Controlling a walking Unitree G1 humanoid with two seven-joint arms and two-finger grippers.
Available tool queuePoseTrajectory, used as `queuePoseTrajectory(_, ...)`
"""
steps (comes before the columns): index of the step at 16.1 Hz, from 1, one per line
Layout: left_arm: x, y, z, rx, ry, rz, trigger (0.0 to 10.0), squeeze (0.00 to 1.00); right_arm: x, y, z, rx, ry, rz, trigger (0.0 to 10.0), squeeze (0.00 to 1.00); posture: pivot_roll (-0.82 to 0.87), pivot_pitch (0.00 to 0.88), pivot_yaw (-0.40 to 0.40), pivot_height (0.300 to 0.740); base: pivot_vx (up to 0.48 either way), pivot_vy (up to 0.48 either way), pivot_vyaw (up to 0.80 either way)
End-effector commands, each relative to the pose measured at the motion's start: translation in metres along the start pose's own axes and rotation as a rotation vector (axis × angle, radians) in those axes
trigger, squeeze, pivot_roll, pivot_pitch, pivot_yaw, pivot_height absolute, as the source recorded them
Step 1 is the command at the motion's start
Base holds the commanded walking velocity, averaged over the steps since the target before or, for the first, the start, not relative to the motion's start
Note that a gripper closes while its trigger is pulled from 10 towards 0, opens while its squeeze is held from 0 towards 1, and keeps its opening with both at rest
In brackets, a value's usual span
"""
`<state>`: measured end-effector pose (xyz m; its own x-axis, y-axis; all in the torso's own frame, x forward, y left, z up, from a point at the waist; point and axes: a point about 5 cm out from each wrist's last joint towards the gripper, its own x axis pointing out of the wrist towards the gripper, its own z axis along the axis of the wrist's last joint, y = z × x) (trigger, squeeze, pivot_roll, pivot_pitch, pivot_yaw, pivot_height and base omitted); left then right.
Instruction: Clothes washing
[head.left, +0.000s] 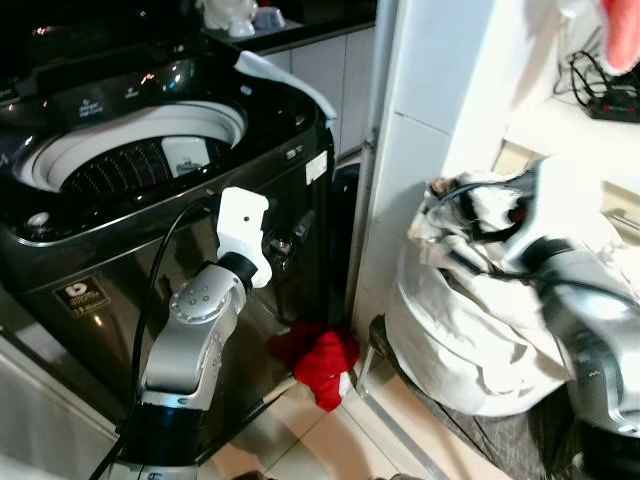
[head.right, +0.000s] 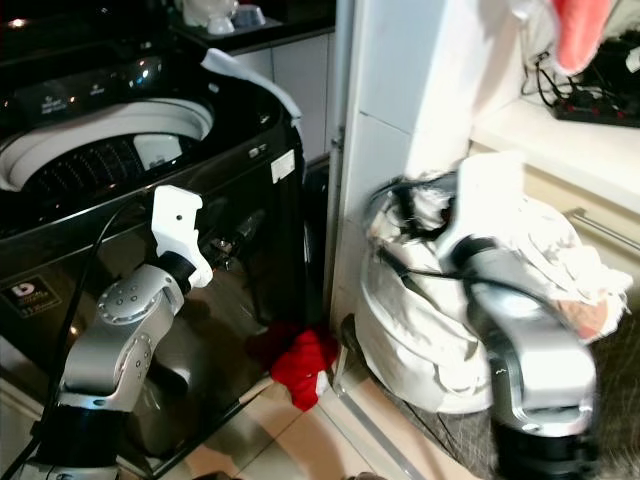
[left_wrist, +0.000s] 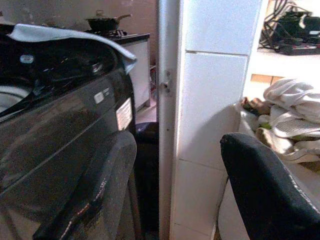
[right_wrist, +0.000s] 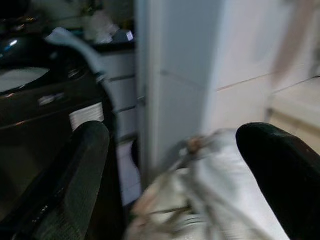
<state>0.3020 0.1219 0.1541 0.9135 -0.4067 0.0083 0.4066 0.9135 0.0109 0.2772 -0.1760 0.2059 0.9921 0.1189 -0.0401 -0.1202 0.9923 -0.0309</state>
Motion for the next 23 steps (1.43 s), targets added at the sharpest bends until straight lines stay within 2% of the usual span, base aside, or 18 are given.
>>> queuePoseTrajectory(1,-0.001,0.002,0.009,0.015,-0.034,0.019,10.0,0.0,-0.002,0.0,-0.002,0.028,0.016,-0.009,10.0,0.0,-0.05,0.0,-0.006,0.74,0.262,0.0,-0.68)
queuePoseTrajectory(3,-0.001,0.009,0.013,0.029,-0.034,0.043,10.0,0.0,-0.004,0.004,-0.004,0.076,0.023,-0.008,10.0,0.0,-0.05,0.0,0.003,0.74,0.334,0.0,-0.76)
queuePoseTrajectory(9,0.002,0.012,0.016,0.032,-0.037,0.047,10.0,0.0,-0.007,0.006,-0.005,0.108,0.027,-0.031,10.0,0.0,-0.06,0.0,0.019,0.74,0.349,0.0,-0.64)
queuePoseTrajectory(10,0.003,0.015,0.018,0.018,-0.043,0.083,10.0,0.0,-0.008,0.007,-0.001,0.086,0.022,-0.004,10.0,0.0,-0.07,0.0,0.025,0.74,0.0,0.0,0.0)
queuePoseTrajectory(14,0.004,0.018,0.019,0.023,-0.03,0.088,10.0,0.0,-0.003,0.0,0.009,-0.028,0.056,0.059,10.0,0.0,-0.07,0.0,0.029,0.74,0.0,0.0,0.0)
queuePoseTrajectory(15,0.003,0.019,0.019,0.033,-0.027,0.088,10.0,0.0,-0.002,-0.003,0.014,-0.051,0.05,0.092,10.0,0.09,-0.07,0.0,0.03,0.74,0.0,0.0,0.0)
queuePoseTrajectory(16,0.003,0.021,0.019,0.04,-0.035,0.092,10.0,0.0,-0.001,-0.004,0.016,-0.076,0.07,0.123,10.0,0.62,-0.06,0.0,0.03,0.74,0.0,0.0,0.0)
queuePoseTrajectory(17,0.003,0.021,0.021,0.048,-0.061,0.09,10.0,0.0,-0.001,-0.005,0.016,-0.103,0.078,0.139,10.0,0.61,-0.06,0.0,0.03,0.74,0.0,0.0,0.0)
queuePoseTrajectory(18,0.003,0.02,0.021,0.049,-0.067,0.077,10.0,0.0,-0.001,-0.004,0.016,-0.115,0.069,0.134,10.0,0.0,-0.06,0.0,0.03,0.74,0.0,0.0,0.0)
queuePoseTrajectory(23,0.004,0.014,0.021,0.045,-0.07,0.064,10.0,0.0,0.0,0.0,0.012,-0.093,0.049,0.097,10.0,0.0,-0.06,0.0,0.026,0.74,0.0,0.229,0.0)
